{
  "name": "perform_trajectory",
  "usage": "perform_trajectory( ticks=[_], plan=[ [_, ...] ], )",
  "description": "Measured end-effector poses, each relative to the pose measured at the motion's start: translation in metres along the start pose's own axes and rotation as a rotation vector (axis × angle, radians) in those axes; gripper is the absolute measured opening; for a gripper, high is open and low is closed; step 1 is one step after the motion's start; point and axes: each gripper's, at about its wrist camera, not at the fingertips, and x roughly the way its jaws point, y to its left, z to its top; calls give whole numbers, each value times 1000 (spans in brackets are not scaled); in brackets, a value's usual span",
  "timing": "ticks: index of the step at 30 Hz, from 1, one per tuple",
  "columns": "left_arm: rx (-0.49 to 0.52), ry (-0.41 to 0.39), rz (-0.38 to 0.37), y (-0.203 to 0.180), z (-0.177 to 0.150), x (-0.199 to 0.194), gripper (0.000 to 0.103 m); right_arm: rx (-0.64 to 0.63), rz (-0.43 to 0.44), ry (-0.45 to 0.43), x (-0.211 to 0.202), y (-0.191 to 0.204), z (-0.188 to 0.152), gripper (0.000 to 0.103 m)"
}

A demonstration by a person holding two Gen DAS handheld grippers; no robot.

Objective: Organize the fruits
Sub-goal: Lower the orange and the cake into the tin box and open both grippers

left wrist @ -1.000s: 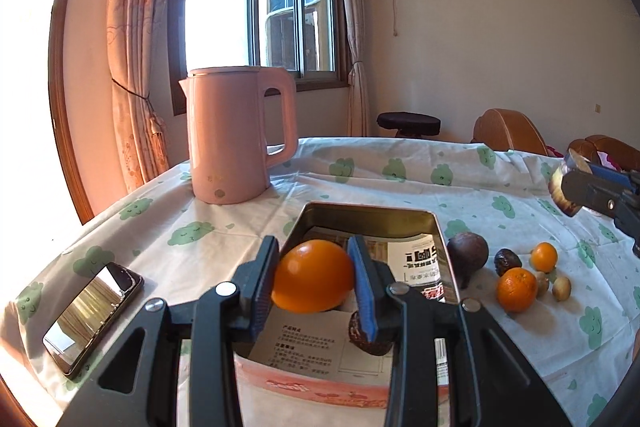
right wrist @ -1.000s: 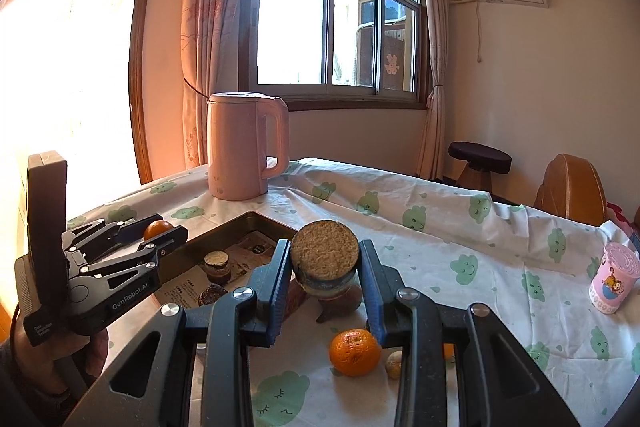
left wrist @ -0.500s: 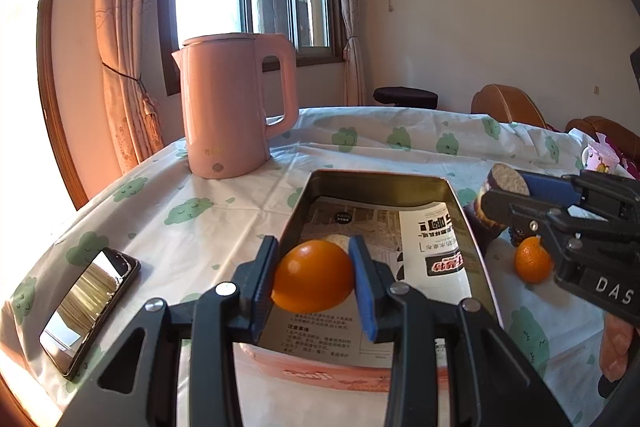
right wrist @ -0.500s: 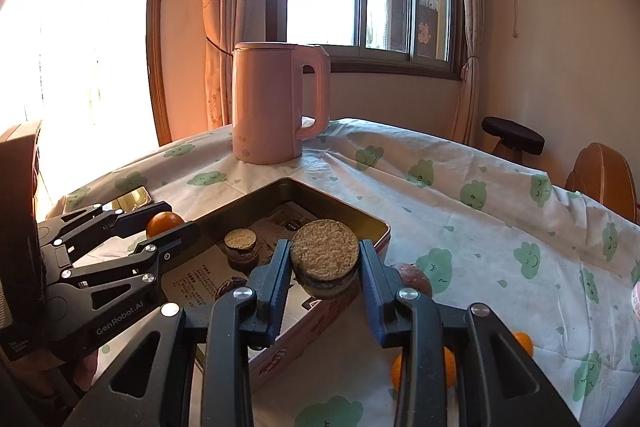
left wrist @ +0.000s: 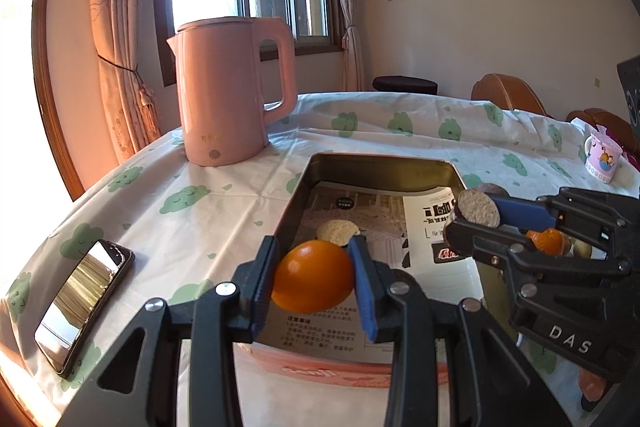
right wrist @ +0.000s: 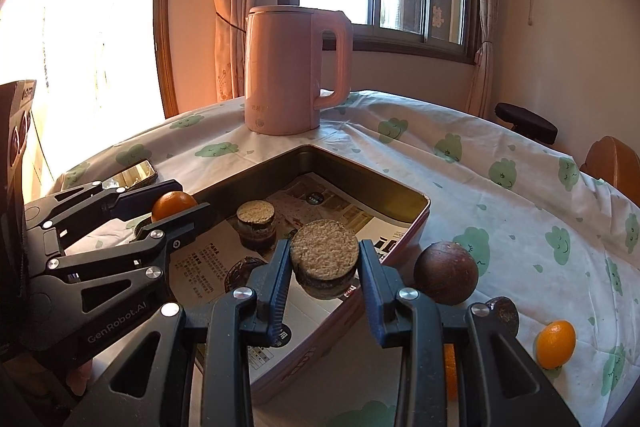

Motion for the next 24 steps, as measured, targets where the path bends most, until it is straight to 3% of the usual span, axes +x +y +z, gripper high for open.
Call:
perform_trajectory(
  ticks=[24],
  plan=[
    [-7, 78, -28, 2, -2, 14, 39, -33, -4, 62, 19, 7, 0, 35]
  ],
)
